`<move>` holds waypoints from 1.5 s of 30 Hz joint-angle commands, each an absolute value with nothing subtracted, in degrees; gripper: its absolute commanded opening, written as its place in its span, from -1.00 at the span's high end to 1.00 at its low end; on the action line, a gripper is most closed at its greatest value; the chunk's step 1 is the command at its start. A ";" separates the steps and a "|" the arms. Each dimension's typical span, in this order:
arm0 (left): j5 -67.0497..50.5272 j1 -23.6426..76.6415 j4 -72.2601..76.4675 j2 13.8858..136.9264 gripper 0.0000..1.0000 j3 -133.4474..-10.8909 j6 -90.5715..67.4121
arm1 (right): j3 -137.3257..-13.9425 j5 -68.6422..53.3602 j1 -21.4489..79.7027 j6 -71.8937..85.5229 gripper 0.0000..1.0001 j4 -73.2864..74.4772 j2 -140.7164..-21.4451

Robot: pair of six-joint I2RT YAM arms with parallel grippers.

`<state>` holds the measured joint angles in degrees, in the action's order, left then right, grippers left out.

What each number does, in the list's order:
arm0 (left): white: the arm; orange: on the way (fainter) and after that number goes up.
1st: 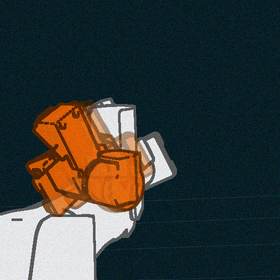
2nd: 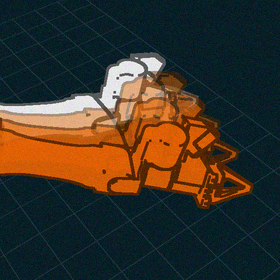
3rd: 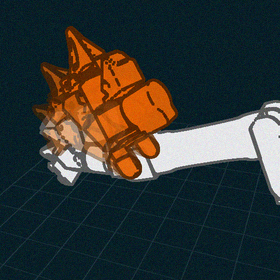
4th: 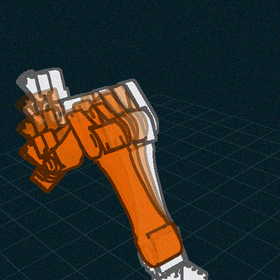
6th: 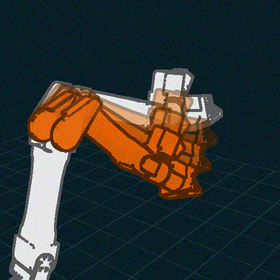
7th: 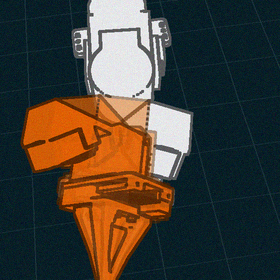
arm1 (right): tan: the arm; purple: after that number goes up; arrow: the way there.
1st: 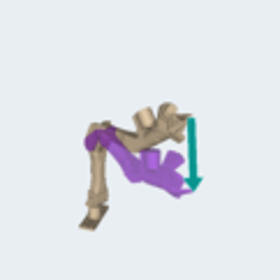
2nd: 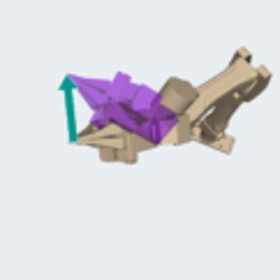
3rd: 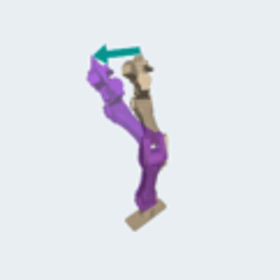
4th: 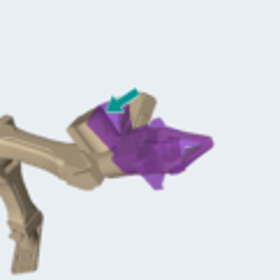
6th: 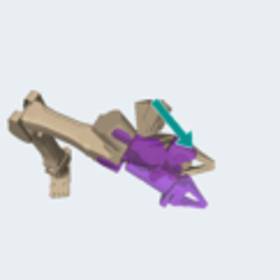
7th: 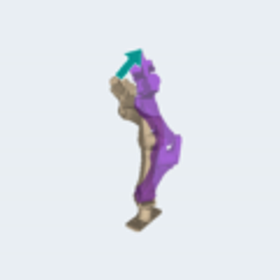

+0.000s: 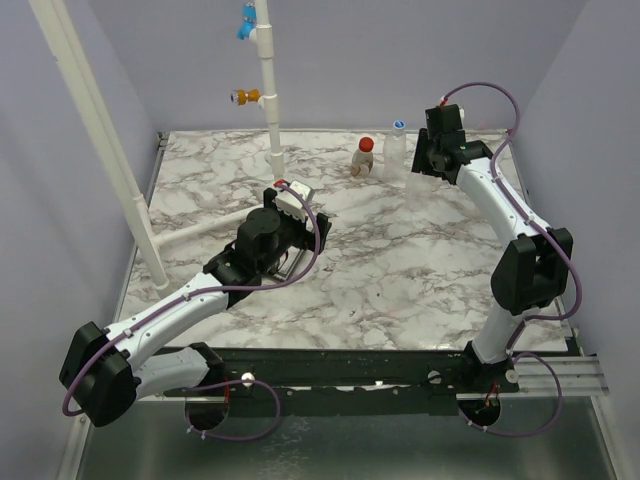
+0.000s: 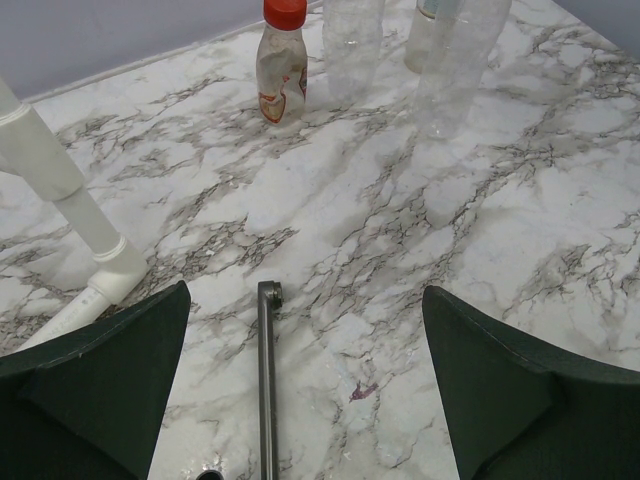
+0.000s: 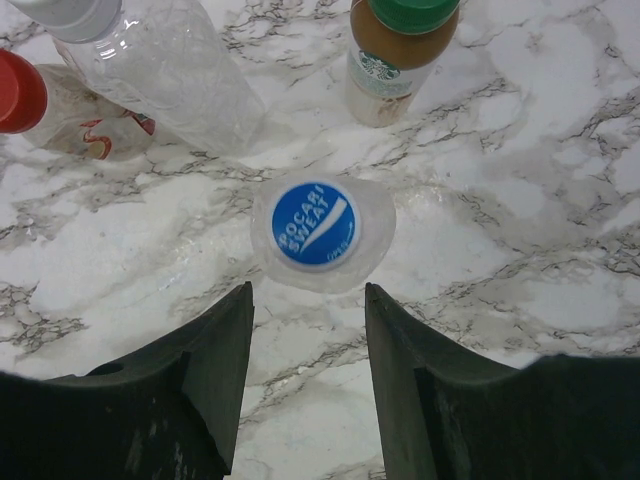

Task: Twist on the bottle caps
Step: Place the plastic bottle at the center of the board, then reset both arms

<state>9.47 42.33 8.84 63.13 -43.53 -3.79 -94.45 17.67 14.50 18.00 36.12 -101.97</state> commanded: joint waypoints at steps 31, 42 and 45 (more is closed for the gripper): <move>11.98 41.70 0.13 65.78 -0.97 -50.65 -7.79 | -94.87 13.46 14.13 21.03 -0.31 40.72 -93.25; 21.78 41.69 -21.57 74.24 -0.97 -68.89 -20.56 | -90.88 2.60 14.15 23.44 -0.84 40.98 -79.31; 23.35 41.67 -22.81 72.36 -0.97 -70.60 -21.85 | -88.23 -1.86 14.13 24.39 -0.87 37.66 -74.25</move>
